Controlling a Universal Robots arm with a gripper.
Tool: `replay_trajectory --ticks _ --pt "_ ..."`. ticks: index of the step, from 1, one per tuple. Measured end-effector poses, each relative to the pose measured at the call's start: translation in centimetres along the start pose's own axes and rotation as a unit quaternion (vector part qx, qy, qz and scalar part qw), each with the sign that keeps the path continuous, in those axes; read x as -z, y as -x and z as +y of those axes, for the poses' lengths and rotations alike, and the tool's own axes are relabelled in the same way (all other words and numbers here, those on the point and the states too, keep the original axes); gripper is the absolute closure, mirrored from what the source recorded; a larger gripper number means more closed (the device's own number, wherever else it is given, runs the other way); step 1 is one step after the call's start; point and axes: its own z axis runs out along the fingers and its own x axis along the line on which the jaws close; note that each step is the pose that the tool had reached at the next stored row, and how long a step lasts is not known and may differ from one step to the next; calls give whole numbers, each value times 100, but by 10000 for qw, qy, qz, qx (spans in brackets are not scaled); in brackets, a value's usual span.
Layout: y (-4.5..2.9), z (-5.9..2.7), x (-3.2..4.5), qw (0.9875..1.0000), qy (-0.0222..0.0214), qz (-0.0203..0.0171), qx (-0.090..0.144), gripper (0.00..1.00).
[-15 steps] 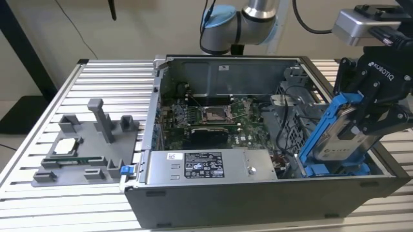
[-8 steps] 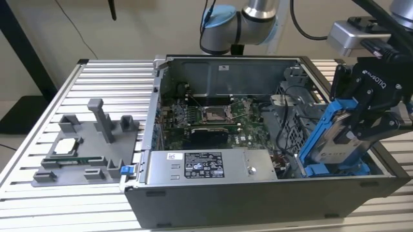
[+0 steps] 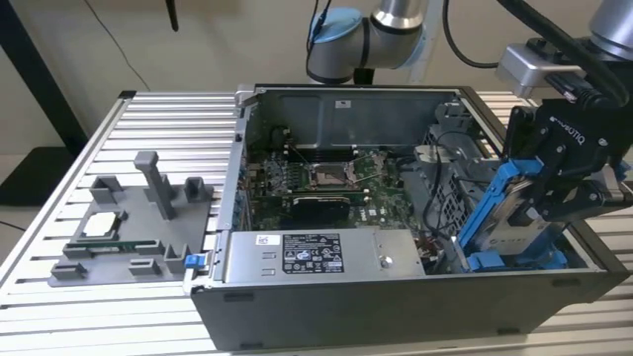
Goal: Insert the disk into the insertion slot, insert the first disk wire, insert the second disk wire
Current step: 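Insert the disk into the insertion slot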
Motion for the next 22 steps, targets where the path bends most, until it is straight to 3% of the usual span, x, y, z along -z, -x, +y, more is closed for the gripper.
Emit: replay_trajectory --ticks 5,7,8,11,12,14,22 --pt "2 2 52 10000 0 -21 1 0" --pt "10 2 59 10000 -4 -46 3 0" --pt "15 2 59 10000 -28 -90 5 0" --pt "30 3 60 9995 -145 -280 12 0" --pt "35 4 60 9993 -184 -320 14 0" --pt "57 4 56 9992 -221 -346 16 0" --pt "184 5 -17 9989 -259 -394 19 0"
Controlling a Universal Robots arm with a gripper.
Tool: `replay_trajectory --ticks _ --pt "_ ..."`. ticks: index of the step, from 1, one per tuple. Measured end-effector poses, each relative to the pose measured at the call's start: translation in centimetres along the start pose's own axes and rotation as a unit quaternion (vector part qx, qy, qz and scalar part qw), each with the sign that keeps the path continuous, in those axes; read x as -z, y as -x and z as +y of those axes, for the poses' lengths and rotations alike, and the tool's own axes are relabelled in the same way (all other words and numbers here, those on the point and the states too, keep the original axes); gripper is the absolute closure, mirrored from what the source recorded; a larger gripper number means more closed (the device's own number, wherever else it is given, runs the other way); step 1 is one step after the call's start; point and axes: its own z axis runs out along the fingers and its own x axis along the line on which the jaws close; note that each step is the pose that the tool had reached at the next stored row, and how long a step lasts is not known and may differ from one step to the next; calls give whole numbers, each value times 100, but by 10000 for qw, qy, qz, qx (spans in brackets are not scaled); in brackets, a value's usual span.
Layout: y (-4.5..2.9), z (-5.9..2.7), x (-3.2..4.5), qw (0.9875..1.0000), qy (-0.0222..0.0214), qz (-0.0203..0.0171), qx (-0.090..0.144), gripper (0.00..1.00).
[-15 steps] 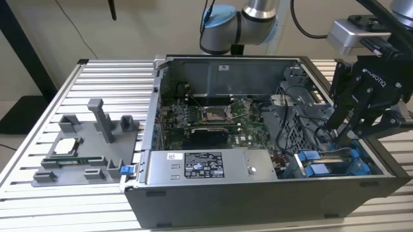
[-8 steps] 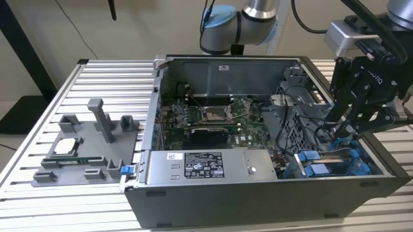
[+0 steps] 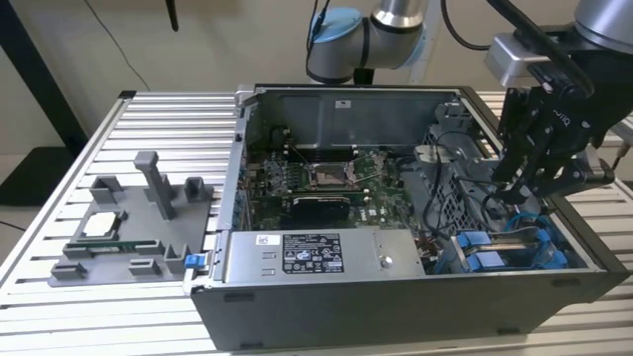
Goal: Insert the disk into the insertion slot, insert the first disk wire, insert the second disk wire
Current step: 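Insert the disk into the insertion slot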
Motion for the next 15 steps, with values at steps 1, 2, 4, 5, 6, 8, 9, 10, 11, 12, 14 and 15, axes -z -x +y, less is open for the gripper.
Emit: replay_trajectory --ticks 1,2,4,5,6,8,9,10,11,12,14,15 --pt "0 -3 -11 10000 -2 -1 1 0" --pt "0 -5 -18 10000 -3 0 2 0" --pt "-1 -16 -28 10000 -3 -4 6 0" --pt "0 -20 -30 10000 -2 -7 9 0" --pt "-1 -21 -33 10000 -2 -15 10 100" --pt "-2 -22 -39 10000 -1 -39 11 100" --pt "-1 -22 -42 10000 -1 -57 11 100" --pt "-1 -22 -46 10000 -1 -74 11 100" --pt "-2 -23 -49 10000 -2 -94 11 100" --pt "-2 -23 -53 9999 -4 -116 11 100" --pt "-3 -23 -59 9999 -6 -159 11 100" --pt "-3 -22 -59 9998 -6 -179 10 100"
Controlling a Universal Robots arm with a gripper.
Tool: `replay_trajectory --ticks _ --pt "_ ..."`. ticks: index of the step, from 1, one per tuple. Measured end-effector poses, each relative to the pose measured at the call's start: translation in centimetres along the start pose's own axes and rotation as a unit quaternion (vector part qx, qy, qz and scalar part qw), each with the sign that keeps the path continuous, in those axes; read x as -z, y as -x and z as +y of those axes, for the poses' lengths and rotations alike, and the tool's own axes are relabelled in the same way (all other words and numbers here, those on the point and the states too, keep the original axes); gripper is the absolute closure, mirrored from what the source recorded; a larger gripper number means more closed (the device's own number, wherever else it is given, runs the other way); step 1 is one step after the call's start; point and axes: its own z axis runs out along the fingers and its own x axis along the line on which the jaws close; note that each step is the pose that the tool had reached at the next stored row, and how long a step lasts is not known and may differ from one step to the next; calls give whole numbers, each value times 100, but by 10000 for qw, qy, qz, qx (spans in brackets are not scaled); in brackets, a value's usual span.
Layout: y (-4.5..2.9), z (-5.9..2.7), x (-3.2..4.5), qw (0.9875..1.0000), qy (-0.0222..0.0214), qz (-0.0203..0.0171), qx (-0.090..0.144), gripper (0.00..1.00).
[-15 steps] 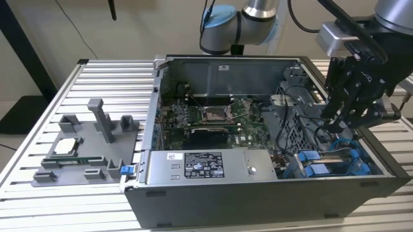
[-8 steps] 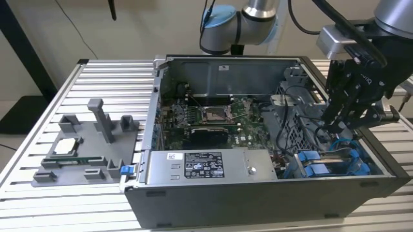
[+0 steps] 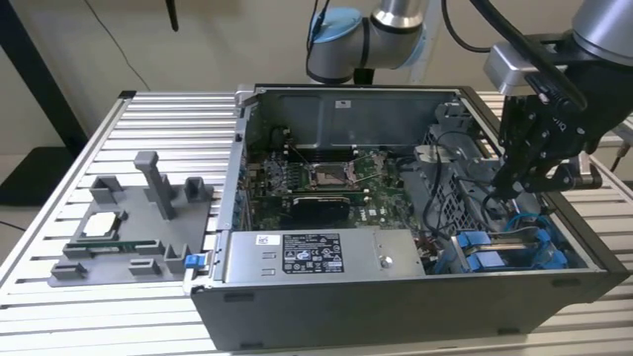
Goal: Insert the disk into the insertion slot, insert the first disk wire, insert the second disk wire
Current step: 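Insert the disk into the insertion slot, then insert the first disk wire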
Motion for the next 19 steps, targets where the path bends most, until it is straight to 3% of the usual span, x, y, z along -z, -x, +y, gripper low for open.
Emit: replay_trajectory --ticks 4,7,8,10,13,16,17,19 --pt "0 0 0 10000 2 -74 -1 100" --pt "0 0 -1 10000 2 -74 -1 100" --pt "0 0 -1 10000 1 -54 -1 100" --pt "-1 0 -5 10000 -3 40 2 100" --pt "-1 0 -8 9997 -11 264 5 100" --pt "-1 0 -10 9987 -21 519 10 100" --pt "-2 0 -13 9983 -23 578 11 100" --pt "-2 0 -14 9982 -23 596 12 100"
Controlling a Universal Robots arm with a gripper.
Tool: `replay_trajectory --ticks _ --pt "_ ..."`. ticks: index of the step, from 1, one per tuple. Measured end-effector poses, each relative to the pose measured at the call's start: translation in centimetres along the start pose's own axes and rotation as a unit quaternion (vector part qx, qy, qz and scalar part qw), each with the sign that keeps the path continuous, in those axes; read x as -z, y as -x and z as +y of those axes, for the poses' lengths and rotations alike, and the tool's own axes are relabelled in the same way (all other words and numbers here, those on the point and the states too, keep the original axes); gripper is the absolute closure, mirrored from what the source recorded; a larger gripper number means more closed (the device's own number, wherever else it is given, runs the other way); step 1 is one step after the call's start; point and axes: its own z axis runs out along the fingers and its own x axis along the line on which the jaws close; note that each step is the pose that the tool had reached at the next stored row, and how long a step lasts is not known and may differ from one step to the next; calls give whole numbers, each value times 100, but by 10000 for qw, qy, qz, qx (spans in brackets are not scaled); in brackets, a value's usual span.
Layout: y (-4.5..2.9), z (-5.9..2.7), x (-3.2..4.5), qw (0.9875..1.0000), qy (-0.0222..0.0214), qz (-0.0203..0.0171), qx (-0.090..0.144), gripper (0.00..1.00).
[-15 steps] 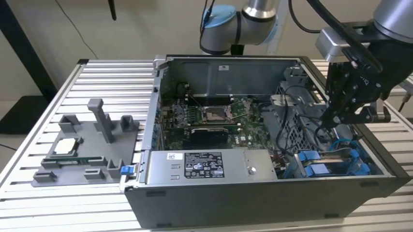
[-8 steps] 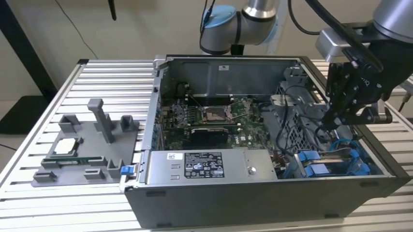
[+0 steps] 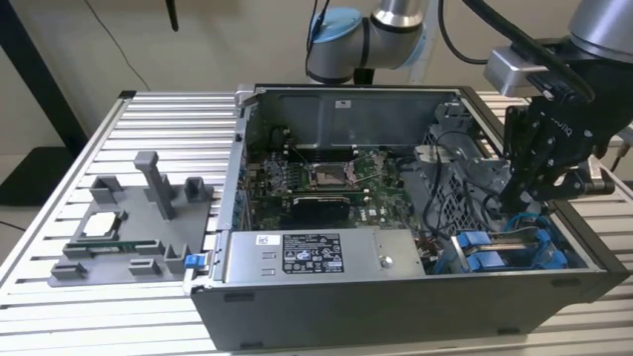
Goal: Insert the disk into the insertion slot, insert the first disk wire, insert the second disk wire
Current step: 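Insert the first disk wire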
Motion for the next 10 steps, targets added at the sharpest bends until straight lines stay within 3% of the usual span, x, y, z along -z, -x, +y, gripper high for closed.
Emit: replay_trajectory --ticks 3,4,8,10 --pt "1 0 -3 10000 0 13 0 100" --pt "1 -1 -9 10000 -1 38 0 100" --pt "1 -27 -35 9998 -8 201 4 100" --pt "3 -48 -58 9997 -9 240 4 100"
